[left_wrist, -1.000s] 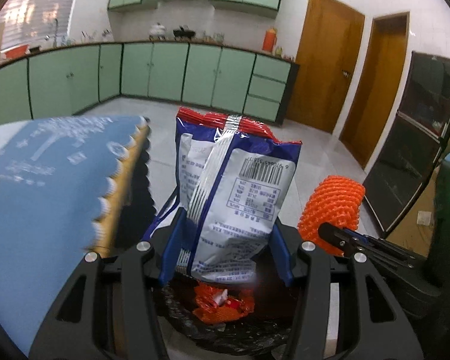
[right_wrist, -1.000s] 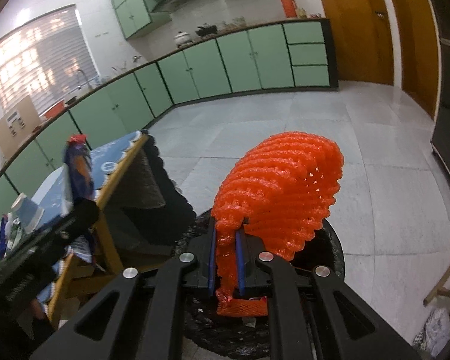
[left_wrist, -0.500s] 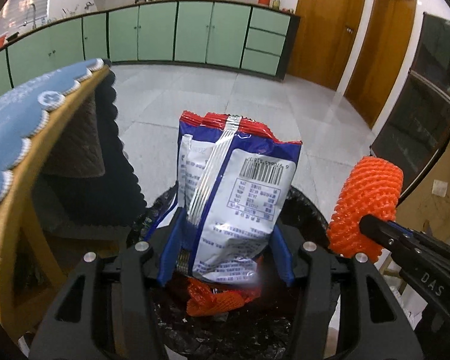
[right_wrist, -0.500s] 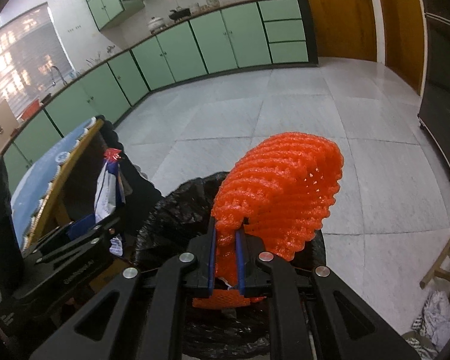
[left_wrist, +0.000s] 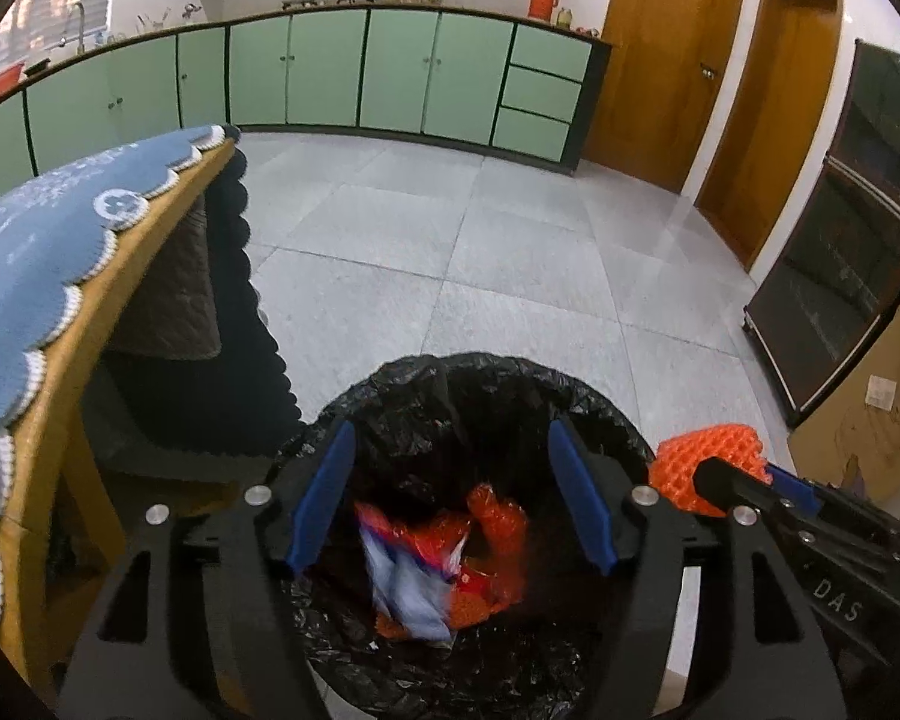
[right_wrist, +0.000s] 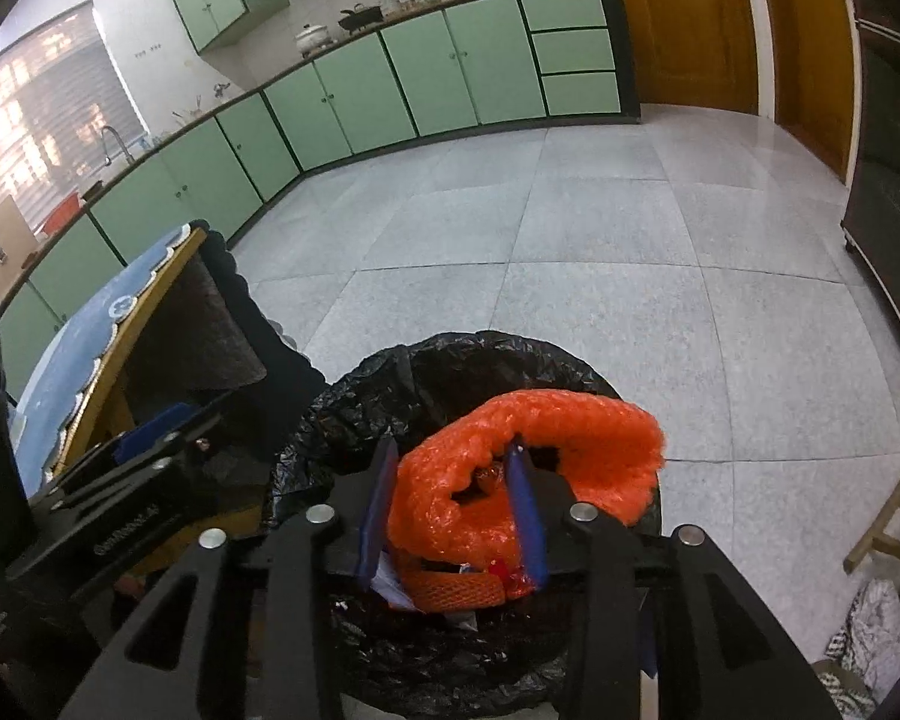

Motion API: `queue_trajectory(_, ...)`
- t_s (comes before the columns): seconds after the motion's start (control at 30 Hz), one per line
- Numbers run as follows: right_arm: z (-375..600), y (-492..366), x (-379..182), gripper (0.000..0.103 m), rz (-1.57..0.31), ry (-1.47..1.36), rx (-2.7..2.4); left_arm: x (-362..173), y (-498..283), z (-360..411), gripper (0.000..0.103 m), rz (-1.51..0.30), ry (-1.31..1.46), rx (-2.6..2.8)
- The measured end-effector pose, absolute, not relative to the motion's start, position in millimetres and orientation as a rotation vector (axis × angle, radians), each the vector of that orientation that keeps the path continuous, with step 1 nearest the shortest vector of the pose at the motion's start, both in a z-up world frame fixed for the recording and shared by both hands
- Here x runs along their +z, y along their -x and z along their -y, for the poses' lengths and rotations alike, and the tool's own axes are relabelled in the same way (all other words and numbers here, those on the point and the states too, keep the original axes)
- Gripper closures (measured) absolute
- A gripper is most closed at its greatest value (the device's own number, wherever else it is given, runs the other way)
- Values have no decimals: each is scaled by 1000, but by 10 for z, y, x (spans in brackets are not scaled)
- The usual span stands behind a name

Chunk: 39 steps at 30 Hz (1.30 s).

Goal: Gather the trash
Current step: 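Move both grippers back toward the table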

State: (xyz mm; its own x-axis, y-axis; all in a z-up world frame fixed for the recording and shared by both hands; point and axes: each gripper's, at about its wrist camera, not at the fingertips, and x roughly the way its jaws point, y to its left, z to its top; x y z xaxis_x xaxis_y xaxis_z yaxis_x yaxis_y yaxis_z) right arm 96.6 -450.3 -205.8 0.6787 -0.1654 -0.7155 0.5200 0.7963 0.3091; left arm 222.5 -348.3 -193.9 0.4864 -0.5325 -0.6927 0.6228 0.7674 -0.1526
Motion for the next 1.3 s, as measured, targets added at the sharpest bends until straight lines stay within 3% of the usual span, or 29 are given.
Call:
queue_trajectory(0.37,4420,-1004,-2026,64,-728,-505,-358,-1689,-2194,3279,38,-731,-83,-665)
queue_trajectory(0.53,4372,-1004,-1996,54,-715,-491,-334,-1691,-2199,3272,39,-726,-87,-660)
queue_trajectory(0.77,4342,-1030,-2016,52,-750,-458,-345,-1663,-2208,3237,39,-716,-88,-649)
queue_trajectory(1.3,4197,-969,-1591,52,-609,-364,-381,-1460,-2131,2985,39,-666,-83,-645)
